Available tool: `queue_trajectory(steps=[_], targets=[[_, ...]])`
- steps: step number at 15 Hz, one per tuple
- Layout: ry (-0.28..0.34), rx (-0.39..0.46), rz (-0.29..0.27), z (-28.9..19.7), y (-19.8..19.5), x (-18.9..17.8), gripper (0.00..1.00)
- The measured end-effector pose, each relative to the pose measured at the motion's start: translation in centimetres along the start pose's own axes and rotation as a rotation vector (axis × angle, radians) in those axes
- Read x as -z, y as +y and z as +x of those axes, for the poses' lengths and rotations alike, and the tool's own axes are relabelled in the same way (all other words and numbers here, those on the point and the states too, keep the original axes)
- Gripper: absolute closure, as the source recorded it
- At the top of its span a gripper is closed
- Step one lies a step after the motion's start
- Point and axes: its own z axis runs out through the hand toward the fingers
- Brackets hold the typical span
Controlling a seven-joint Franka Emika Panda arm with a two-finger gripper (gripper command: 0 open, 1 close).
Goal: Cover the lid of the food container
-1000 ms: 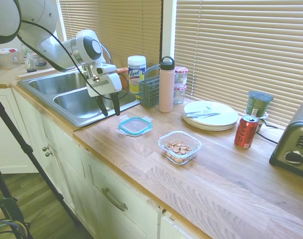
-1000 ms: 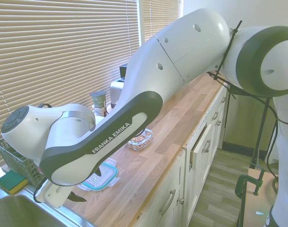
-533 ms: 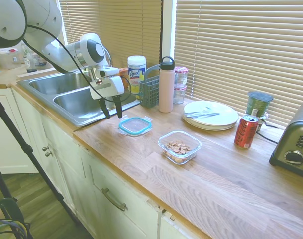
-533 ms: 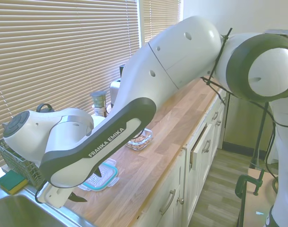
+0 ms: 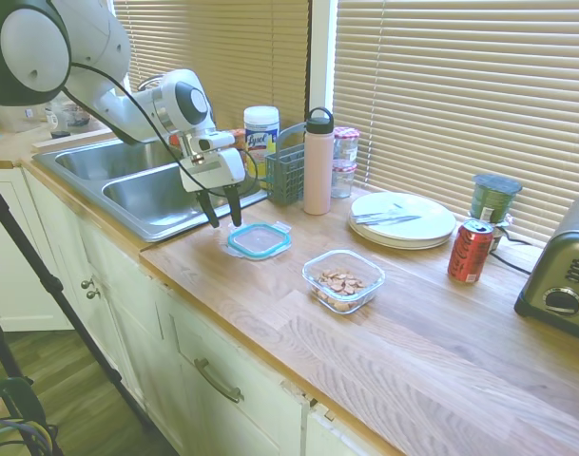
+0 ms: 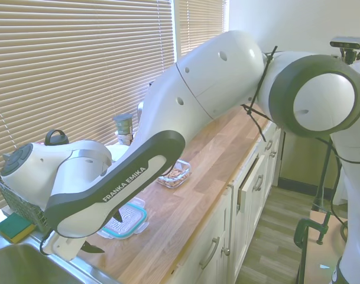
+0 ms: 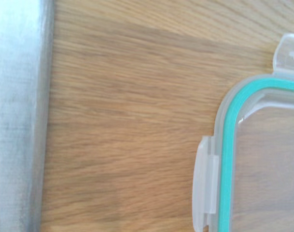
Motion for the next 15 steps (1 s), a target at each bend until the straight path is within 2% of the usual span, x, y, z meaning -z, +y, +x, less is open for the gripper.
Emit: queue_trajectory(steps=[10,11,15], targets=[[0.008,-0.021,-0.015,2.2,-0.6,-0.8,0.0],[0.008,-0.021,-0.016,2.4,-0.7,-0.9,1.0],[0.009,-0.018,-0.026,2.9,-0.8,-1.5,1.0]])
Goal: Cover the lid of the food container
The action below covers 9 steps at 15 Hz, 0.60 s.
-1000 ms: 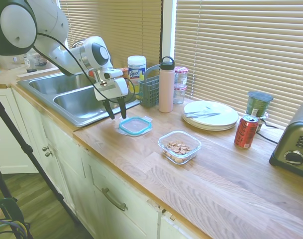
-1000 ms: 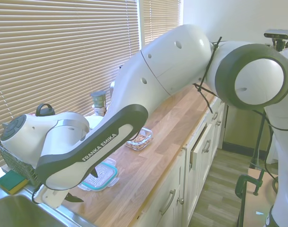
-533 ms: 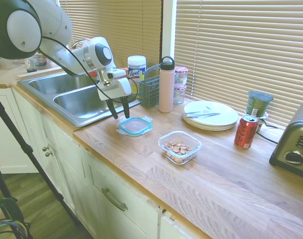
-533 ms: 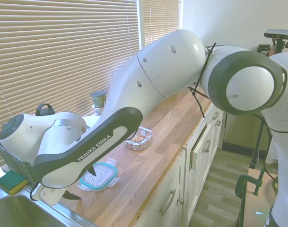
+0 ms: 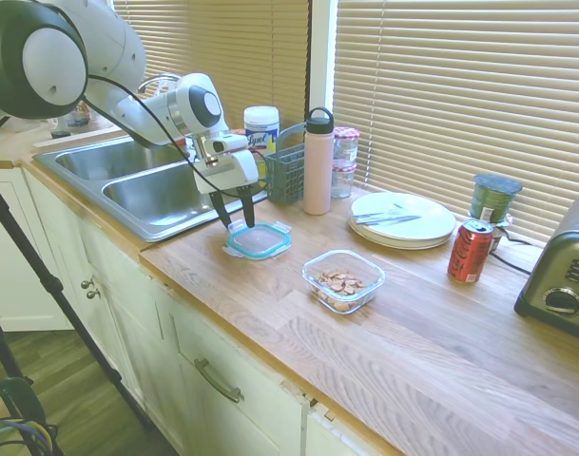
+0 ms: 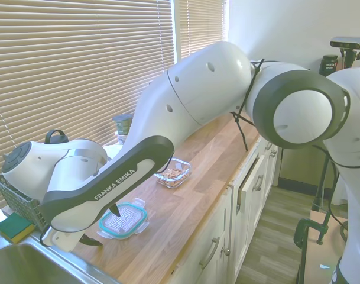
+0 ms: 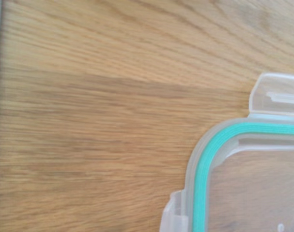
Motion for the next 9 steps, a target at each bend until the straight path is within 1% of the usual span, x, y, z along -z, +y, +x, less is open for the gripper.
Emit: queue_trajectory(steps=[3,9], targets=[[0.003,-0.001,-0.007,0.77,0.14,-0.46,1.0],[0.002,0.008,-0.015,0.83,0.1,-0.99,1.0]])
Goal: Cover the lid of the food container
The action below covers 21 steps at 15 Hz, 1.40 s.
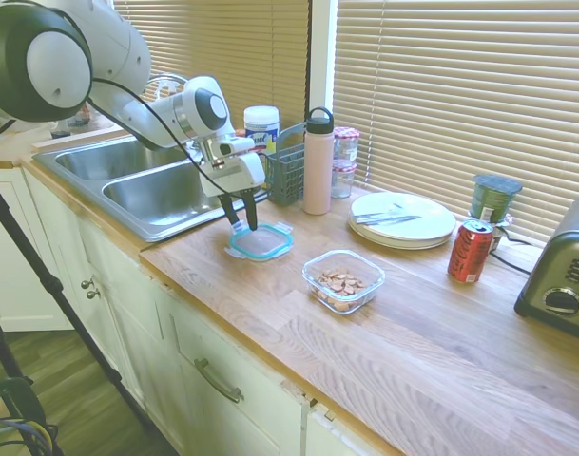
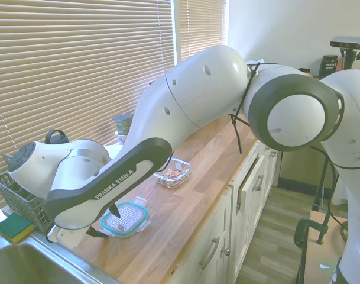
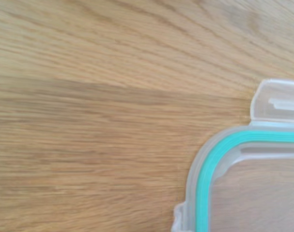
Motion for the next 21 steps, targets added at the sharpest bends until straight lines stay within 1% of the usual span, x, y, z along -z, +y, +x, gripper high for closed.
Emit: queue_trajectory(steps=[9,18,21], targets=[[-0.001,0.006,-0.014,-0.3,0.0,-0.2,1.0],[0.005,0.009,-0.015,-0.5,-0.1,-0.1,1.0],[0.018,0.003,0.007,-0.2,0.3,1.5,1.0]])
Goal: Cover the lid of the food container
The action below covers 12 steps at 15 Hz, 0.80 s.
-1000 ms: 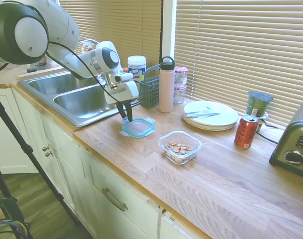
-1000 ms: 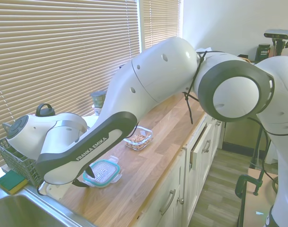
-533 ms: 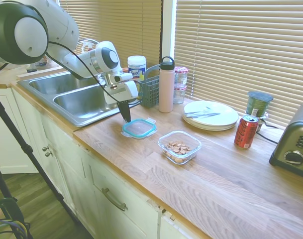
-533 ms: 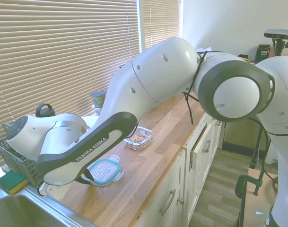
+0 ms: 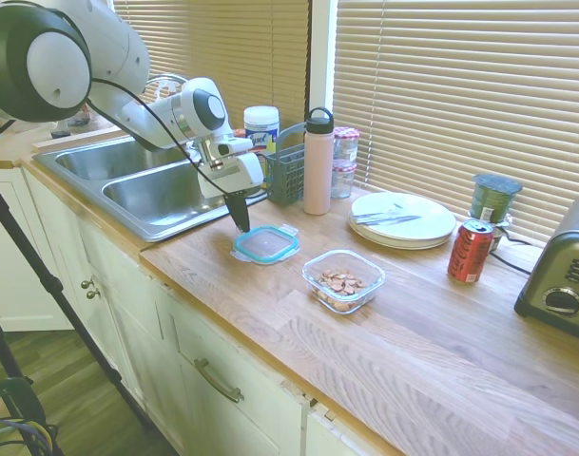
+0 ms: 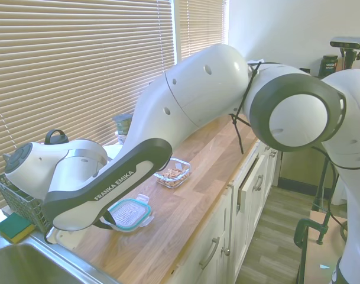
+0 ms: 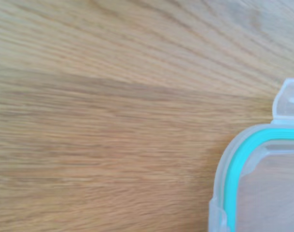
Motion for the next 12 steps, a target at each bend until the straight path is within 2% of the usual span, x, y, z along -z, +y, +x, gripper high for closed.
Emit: queue_trajectory(steps=[6,12], targets=[[0.011,-0.041,0.057,2.4,3.7,4.8,1.0],[-0.029,-0.078,0.132,7.4,10.2,6.6,1.0]])
